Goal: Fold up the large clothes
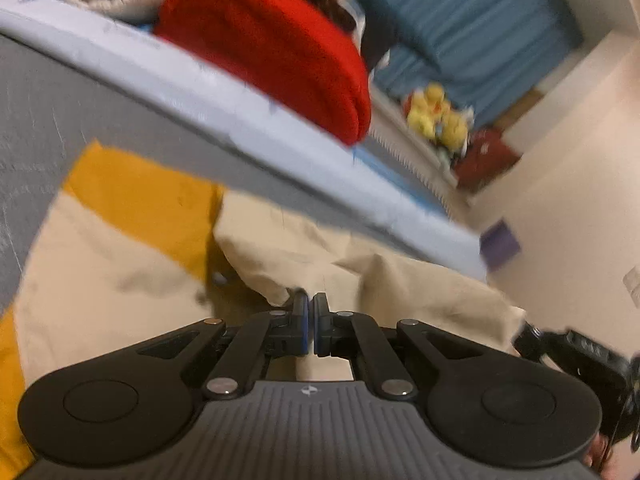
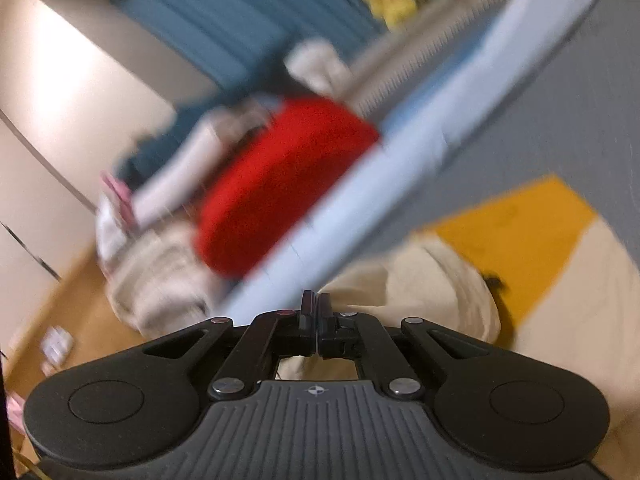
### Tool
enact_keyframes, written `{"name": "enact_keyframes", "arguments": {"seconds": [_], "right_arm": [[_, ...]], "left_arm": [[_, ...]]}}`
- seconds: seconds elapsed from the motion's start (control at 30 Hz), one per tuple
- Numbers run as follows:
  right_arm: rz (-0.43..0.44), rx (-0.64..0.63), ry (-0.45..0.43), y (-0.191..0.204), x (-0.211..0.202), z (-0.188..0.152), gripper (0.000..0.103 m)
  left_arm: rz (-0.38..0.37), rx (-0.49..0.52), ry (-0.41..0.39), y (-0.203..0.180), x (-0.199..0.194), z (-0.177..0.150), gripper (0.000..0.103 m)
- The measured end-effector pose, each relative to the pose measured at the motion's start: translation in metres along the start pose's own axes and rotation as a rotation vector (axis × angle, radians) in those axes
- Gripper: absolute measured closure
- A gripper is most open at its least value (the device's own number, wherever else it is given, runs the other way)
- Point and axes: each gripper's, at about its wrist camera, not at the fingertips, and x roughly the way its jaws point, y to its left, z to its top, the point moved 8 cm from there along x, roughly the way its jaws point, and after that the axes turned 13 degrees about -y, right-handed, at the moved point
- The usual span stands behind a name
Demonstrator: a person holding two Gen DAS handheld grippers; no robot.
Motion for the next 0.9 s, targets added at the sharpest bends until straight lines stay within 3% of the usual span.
{"name": "enact_keyframes", "arguments": {"seconds": [0.07,0.1,0.17,0.23,0.3,0.37,0.43,0.47,0.5,0.53,0.57,0.6,0.73,0.83,0.87,0.9], "right_arm": [[-0.003,0.000,-0.018,-0.002,-0.005,0.003,0.103],[-0.062,-0.033,0.023,-0.008,-0.002,-0.003,0.103],[-0.238,-0.090,0.200,-0.037,0.009,-0.032,0.103],[-0.393,-0.052,0.336,-0.074,0.010,-0.061,0.103],[-0.454,-0.036,0.366,-0.088,0.008,-0.072,0.103],[-0.436,-0.049,0.336,-0.082,0.009,-0.066,0.098],[-0.404,-0.049,0.304,-0.072,0.012,-0.057,0.098],[-0.387,-0.041,0.297,-0.068,0.014,-0.056,0.091],[-0.374,-0.028,0.298,-0.066,0.015,-0.056,0.074],[-0.366,-0.019,0.302,-0.067,0.015,-0.057,0.065],[-0.364,-0.011,0.307,-0.067,0.014,-0.059,0.059],[-0.366,-0.003,0.313,-0.068,0.015,-0.061,0.059],[-0.383,0.035,0.337,-0.067,0.017,-0.070,0.059],[-0.391,0.047,0.351,-0.068,0.016,-0.074,0.060],[-0.392,0.043,0.357,-0.069,0.016,-0.076,0.063],[-0.386,0.040,0.364,-0.068,0.017,-0.078,0.080]], "left_arm": [[0.081,0.011,0.046,0.019,0.002,-0.003,0.101],[0.138,0.026,0.111,0.030,0.006,-0.013,0.101],[0.263,0.069,0.306,0.055,0.017,-0.048,0.099],[0.325,0.084,0.399,0.068,0.019,-0.071,0.099],[0.335,0.117,0.399,0.063,0.017,-0.069,0.094],[0.352,0.174,0.355,0.055,0.014,-0.056,0.075],[0.352,0.237,0.218,0.040,0.006,-0.031,0.065],[0.312,0.234,0.144,0.028,0.002,-0.020,0.058],[0.253,0.208,0.101,0.017,0.000,-0.015,0.052],[0.192,0.168,0.089,0.007,0.000,-0.014,0.037],[0.146,0.117,0.109,-0.001,0.002,-0.019,0.018],[0.120,0.055,0.156,-0.004,0.005,-0.029,0.012],[0.182,-0.233,0.346,0.014,0.014,-0.076,0.010],[0.208,-0.399,0.377,0.032,0.018,-0.087,0.010],[0.214,-0.418,0.357,0.036,0.020,-0.087,0.010],[0.216,-0.432,0.333,0.043,0.022,-0.084,0.010]]}}
